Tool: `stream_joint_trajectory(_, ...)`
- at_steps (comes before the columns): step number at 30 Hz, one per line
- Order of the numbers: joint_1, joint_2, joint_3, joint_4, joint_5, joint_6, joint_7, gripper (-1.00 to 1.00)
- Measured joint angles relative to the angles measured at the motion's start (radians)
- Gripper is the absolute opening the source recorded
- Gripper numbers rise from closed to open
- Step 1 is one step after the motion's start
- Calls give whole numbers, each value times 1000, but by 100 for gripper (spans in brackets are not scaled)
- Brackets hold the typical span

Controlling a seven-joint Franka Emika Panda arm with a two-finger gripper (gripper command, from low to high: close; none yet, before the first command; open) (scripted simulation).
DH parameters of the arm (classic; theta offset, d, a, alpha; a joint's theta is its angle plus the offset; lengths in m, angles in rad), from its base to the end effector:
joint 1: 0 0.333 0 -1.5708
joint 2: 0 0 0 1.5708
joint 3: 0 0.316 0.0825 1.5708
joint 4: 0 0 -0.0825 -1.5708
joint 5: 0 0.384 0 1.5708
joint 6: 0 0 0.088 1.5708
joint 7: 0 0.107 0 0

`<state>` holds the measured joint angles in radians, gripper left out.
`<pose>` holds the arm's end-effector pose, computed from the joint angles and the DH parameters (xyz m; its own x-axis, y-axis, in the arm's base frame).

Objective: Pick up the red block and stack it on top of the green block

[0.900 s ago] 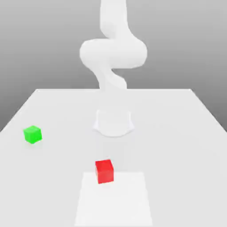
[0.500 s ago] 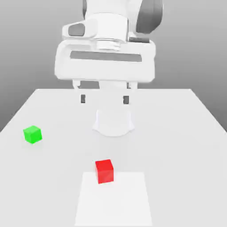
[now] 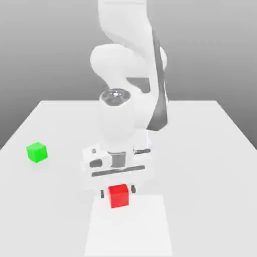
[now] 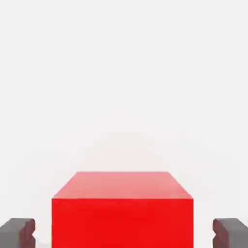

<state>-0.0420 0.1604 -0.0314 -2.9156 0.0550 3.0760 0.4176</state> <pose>0.3260 -0.0292 0.1470 0.8549 -0.5188 0.0008 -0.5188 -0.8549 0.0012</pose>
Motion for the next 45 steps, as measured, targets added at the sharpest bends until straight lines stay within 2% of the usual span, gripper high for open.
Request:
stream_joint_trajectory(4,-8,5,8,0,-1,4,1,-100)
stream_joint_trajectory(13,-36,-275,-15,-37,-76,-238,58,-100)
stream_joint_trajectory(36,-814,-405,-448,23,-300,-411,399,-100)
stream_joint_trajectory(45,-786,-341,-501,24,-203,-351,341,-100)
